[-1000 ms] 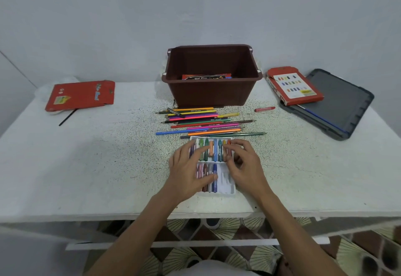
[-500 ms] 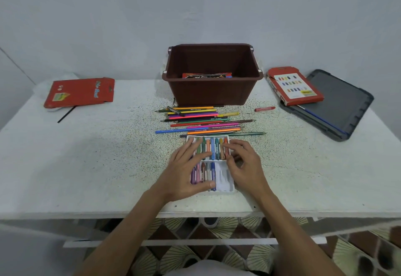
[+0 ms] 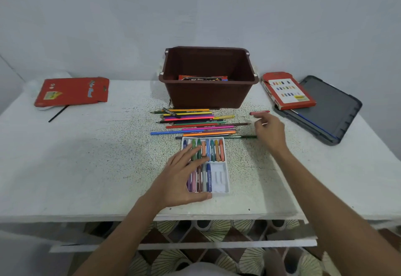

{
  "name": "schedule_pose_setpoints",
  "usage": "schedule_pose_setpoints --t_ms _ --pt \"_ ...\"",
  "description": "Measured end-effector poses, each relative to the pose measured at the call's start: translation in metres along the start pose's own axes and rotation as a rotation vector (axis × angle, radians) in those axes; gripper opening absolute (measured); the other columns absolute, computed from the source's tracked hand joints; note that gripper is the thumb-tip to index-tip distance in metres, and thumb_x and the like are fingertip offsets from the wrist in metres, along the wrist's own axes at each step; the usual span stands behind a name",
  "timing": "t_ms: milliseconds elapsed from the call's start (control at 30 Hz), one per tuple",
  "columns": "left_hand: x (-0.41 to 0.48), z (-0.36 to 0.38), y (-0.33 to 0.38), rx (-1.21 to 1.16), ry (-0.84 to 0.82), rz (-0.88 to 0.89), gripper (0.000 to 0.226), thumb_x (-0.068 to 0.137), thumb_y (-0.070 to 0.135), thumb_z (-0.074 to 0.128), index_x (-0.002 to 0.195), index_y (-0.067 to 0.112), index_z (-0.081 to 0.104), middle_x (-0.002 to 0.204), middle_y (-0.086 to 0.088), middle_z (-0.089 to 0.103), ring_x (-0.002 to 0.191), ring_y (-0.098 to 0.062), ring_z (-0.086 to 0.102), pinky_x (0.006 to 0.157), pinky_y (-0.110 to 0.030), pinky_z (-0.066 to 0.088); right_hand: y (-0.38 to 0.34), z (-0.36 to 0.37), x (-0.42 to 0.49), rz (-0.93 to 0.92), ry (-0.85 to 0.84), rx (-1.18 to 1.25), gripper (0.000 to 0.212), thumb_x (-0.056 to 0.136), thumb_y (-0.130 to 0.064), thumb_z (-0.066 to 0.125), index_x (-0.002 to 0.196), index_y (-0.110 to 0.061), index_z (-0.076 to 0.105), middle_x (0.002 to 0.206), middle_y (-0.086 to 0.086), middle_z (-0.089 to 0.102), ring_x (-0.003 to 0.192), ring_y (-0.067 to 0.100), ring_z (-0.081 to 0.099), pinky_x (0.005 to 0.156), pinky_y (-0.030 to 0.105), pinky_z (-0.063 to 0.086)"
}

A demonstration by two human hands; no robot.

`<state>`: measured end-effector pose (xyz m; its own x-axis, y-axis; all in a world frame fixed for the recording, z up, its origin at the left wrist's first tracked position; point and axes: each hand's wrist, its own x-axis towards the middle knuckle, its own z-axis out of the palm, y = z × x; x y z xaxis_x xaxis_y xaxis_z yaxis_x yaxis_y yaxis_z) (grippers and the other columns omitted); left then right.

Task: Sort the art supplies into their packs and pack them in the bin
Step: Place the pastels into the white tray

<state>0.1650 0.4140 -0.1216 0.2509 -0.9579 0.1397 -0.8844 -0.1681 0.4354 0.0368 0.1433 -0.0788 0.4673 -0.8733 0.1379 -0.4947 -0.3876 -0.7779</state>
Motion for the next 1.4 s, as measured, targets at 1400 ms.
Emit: schedule_pose_setpoints --t_ms 1400 --pt "0.002 0.004 -0.002 -0.009 0.022 -0.01 0.085 0.076 0.08 0.051 0.147 0.037 0.036 0.161 0.014 0.015 0.149 -0.004 0.001 0.12 -0.045 0.012 -0.047 0.015 -0.148 -0.062 -0.45 0.05 0.013 0.09 -0.01 0.067 0.088 -0.021 0.06 0.075 -0.003 0.065 0.067 0.008 0.063 0.065 0.024 0.056"
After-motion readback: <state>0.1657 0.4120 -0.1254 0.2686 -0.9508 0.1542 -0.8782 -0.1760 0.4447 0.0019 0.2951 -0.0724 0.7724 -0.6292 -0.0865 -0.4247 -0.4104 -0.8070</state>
